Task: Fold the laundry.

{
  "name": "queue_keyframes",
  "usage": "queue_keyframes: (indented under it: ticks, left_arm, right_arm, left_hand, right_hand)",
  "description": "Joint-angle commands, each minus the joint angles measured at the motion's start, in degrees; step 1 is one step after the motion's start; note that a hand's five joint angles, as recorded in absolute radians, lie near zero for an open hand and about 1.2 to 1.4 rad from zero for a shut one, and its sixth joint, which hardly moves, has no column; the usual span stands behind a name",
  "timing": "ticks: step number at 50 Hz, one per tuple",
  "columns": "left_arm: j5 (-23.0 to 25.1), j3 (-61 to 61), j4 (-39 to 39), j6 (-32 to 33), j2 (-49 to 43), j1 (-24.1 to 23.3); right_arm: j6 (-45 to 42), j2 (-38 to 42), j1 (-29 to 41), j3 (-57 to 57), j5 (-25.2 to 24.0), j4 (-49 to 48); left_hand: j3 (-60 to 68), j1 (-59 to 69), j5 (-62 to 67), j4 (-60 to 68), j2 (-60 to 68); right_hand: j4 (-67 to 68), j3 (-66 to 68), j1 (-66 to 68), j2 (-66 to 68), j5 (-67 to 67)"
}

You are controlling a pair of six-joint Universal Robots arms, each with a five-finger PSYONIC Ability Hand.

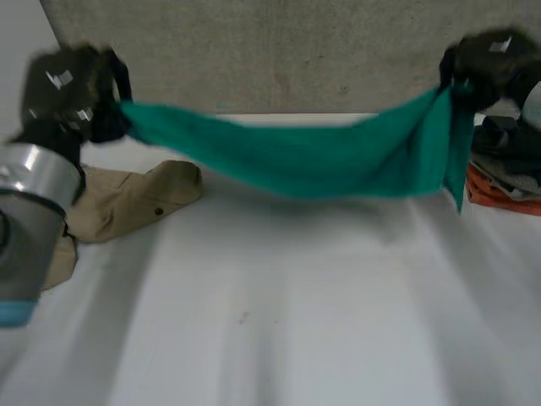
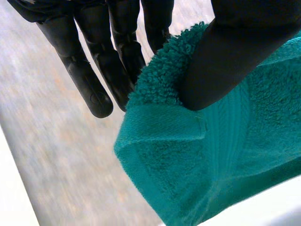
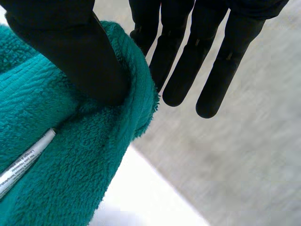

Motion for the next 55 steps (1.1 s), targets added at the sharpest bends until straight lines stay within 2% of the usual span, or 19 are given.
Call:
queue_keyframes:
  ticks: [1,8,9,10,12,15,19,23,26,29,32,35,41,44,51,54,55]
  left_arm:
    - [-0.06,-4.17,0.48,0.80,-9.72,-1.12]
    - [-1.37,-3.30,0.74,2.73,-17.64,-2.27]
    - [-1.55,-3.03,0.74,2.82,-17.90,-2.27]
    - [-1.99,-2.77,0.66,2.73,-17.82,-2.36]
    - [-2.43,-2.59,0.66,2.65,-17.38,-2.36]
    - [-2.78,-2.41,0.66,2.64,-16.50,-2.27]
    - [-2.96,-2.68,0.66,2.56,-14.57,-2.01]
    - [-2.87,-3.20,0.48,2.47,-12.99,-1.65]
    - [-2.69,-3.99,0.57,2.38,-12.20,-1.39]
    - [-2.52,-4.35,0.66,2.38,-11.49,-1.13]
    - [-2.43,-4.52,0.39,2.29,-11.05,-0.95]
    - [-2.34,-4.70,0.48,2.03,-10.79,-0.78]
    - [-2.60,-4.70,0.39,1.42,-10.61,-0.51]
    - [-2.60,-4.79,0.31,1.33,-10.61,-0.51]
    - [-2.69,-5.40,0.31,1.41,-10.26,-0.25]
    - [-2.69,-5.84,0.31,1.41,-9.65,-0.07]
    - [-2.69,-5.84,0.22,1.50,-9.47,0.02]
  right_arm:
    - [-8.04,8.22,2.08,2.57,2.58,3.73]
    - [-12.88,18.33,4.01,-1.28,10.05,2.77]
    - [-12.62,18.86,4.10,-1.99,10.93,2.42]
    - [-11.66,19.04,4.36,-2.69,12.50,1.20]
    - [-9.29,18.43,4.36,-2.61,13.92,-1.43]
    - [-6.12,15.54,4.19,-0.95,14.28,-3.47]
    - [-2.86,7.28,3.75,6.07,12.96,-3.30]
    - [-6.71,-3.95,3.57,18.26,12.17,-1.90]
    - [-10.75,-8.72,3.48,24.70,11.73,-0.84]
    - [-15.77,-11.81,3.31,32.09,10.59,-0.14]
    - [-17.18,-11.90,3.75,37.54,10.06,-0.75]
    - [-16.48,-9.62,4.36,41.59,8.83,-6.27]
    - [-15.95,-3.39,5.85,45.90,8.38,-24.26]
    - [-16.13,-0.66,6.47,45.64,8.91,-30.00]
    - [-16.66,5.59,6.83,41.87,11.11,-35.46]
    - [-15.87,6.12,6.56,40.72,11.02,-36.17]
    - [-15.52,5.95,6.47,40.63,11.11,-36.34]
  left_hand:
    - [11.77,13.97,13.42,11.27,11.40]
    - [11.77,13.97,13.42,11.27,11.40]
    - [11.77,13.97,13.42,11.27,11.40]
    - [11.77,13.97,13.42,11.27,11.40]
    - [11.77,13.97,13.42,11.27,11.40]
    - [11.77,13.97,13.42,11.27,11.40]
    - [11.77,13.97,13.42,11.27,11.40]
    - [11.77,13.97,13.42,11.27,11.40]
    - [11.77,13.97,13.42,11.27,11.40]
    - [11.77,13.97,13.42,11.27,11.40]
    - [11.77,13.97,13.42,11.27,11.40]
    - [11.77,13.97,13.42,11.27,11.40]
    - [11.77,13.97,13.42,11.27,11.40]
    - [11.77,13.97,13.42,11.27,11.40]
    - [11.77,13.97,13.42,11.27,11.40]
    - [11.77,13.97,13.42,11.27,11.40]
    - [11.77,13.97,13.42,11.27,11.40]
  right_hand:
    - [11.30,11.95,16.85,13.02,13.32]
    - [10.61,11.26,16.17,12.33,12.63]
    - [-2.55,-1.90,3.00,-0.83,-0.53]
    - [-37.99,-37.34,-32.43,-36.26,-35.96]
    - [-58.70,-58.05,-53.15,-56.98,-56.68]
    - [-58.70,-58.05,-53.15,-56.98,-56.68]
    - [-58.70,-58.05,-53.15,-56.98,-56.68]
    - [-58.70,-58.05,-53.15,-56.98,-56.68]
    - [-58.37,-57.72,-52.82,-56.65,-56.35]
    - [-52.15,-51.50,-46.60,-50.43,-50.13]
    - [-48.61,-47.96,-43.06,-46.89,-46.59]
    - [-47.43,-46.78,-41.88,-45.71,-45.41]
    - [-45.26,-44.61,-39.70,-43.54,-43.24]
    - [-42.90,-42.25,-37.34,-41.18,-40.88]
    - [-20.90,-20.25,-15.34,-19.18,-18.88]
    - [11.19,11.84,16.74,12.91,13.21]
    - [11.30,11.95,16.85,13.02,13.32]
